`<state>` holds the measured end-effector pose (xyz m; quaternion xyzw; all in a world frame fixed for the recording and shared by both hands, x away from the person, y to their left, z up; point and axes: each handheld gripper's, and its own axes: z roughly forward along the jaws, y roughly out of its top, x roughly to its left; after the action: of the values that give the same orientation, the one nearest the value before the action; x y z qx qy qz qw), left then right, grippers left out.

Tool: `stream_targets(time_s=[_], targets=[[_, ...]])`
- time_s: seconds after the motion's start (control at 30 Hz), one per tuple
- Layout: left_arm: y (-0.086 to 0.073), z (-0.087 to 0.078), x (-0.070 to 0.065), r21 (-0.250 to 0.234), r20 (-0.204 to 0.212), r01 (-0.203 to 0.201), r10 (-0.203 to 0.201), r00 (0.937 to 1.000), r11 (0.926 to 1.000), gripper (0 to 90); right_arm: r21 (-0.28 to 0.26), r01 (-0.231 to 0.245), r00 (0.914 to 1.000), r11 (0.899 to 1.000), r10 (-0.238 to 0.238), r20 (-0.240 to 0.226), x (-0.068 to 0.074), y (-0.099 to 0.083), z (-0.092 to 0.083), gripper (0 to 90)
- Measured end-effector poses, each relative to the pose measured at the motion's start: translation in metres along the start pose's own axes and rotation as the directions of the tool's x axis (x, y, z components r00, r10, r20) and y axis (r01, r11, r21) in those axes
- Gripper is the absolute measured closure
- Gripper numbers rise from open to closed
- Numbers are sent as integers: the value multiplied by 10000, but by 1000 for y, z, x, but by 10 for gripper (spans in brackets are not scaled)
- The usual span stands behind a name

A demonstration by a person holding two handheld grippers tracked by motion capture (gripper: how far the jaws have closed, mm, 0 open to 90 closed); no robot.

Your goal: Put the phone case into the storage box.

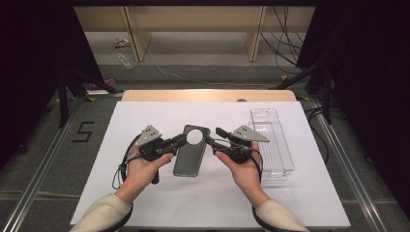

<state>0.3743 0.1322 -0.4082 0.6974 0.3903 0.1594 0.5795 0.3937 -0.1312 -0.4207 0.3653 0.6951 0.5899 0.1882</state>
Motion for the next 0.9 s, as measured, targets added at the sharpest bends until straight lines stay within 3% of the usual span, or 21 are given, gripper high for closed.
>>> stream_targets(time_s=[0.9], targets=[[-1, 1, -2, -64, 38, -129, 130, 9999, 9999, 813, -16, -392, 9992, 9992, 391, -86, 0, 0, 1, 619]])
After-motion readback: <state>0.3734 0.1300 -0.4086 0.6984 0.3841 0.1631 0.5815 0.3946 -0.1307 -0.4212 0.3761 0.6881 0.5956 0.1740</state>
